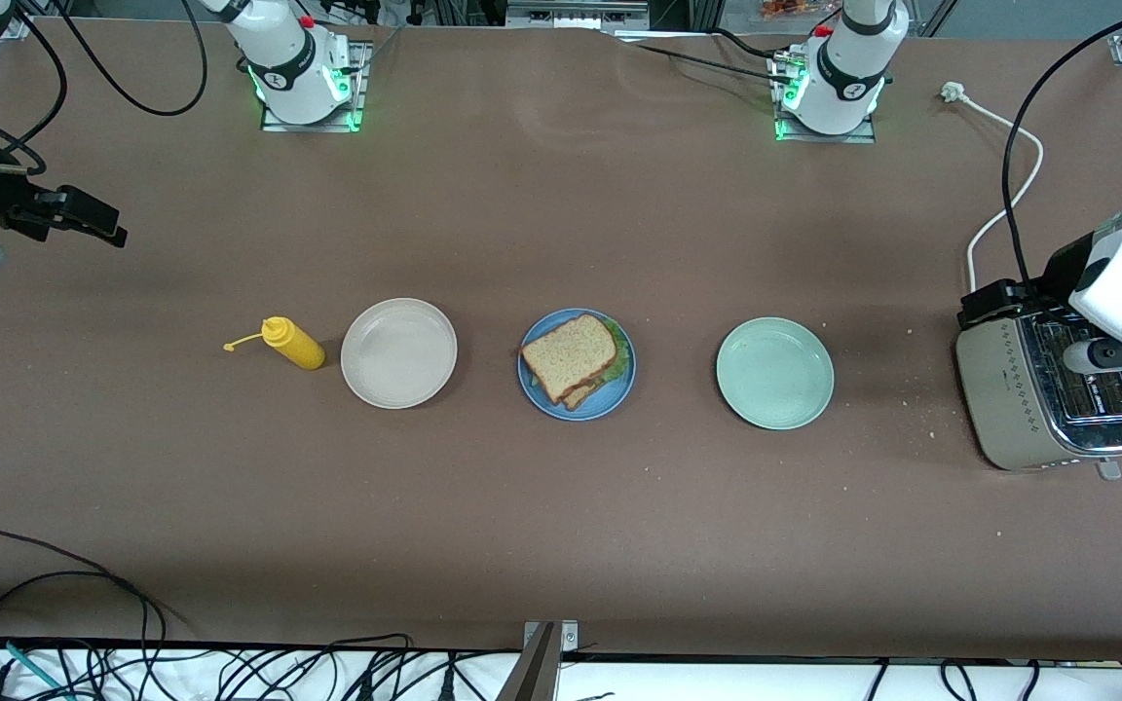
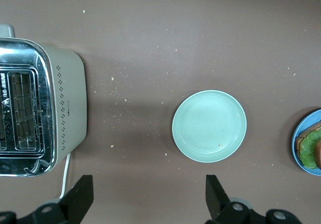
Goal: Make sandwich in blue plate with both arms
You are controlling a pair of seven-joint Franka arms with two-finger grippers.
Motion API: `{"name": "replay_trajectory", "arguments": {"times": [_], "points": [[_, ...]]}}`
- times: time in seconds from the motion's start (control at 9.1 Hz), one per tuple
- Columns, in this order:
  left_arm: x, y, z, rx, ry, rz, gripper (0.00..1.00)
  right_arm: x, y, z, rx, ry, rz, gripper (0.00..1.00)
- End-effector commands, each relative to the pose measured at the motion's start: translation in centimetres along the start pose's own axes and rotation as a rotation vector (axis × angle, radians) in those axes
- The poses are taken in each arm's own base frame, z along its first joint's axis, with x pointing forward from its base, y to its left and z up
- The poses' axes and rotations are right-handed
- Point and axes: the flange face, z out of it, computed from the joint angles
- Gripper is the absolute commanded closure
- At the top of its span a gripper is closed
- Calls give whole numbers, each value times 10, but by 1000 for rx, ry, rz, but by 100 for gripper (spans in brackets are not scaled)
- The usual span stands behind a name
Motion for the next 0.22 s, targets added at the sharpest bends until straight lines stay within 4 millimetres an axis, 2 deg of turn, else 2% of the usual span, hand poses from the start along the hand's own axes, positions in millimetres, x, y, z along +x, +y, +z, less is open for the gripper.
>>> {"name": "replay_trajectory", "arguments": {"times": [0.0,0.11], "points": [[-6,-5,-6,-8,18,30,0,-2,-1,-7,3,11,12,0],[-6,-6,-6,-8,18,28,0,-2,0,-7,2,11,12,0]]}}
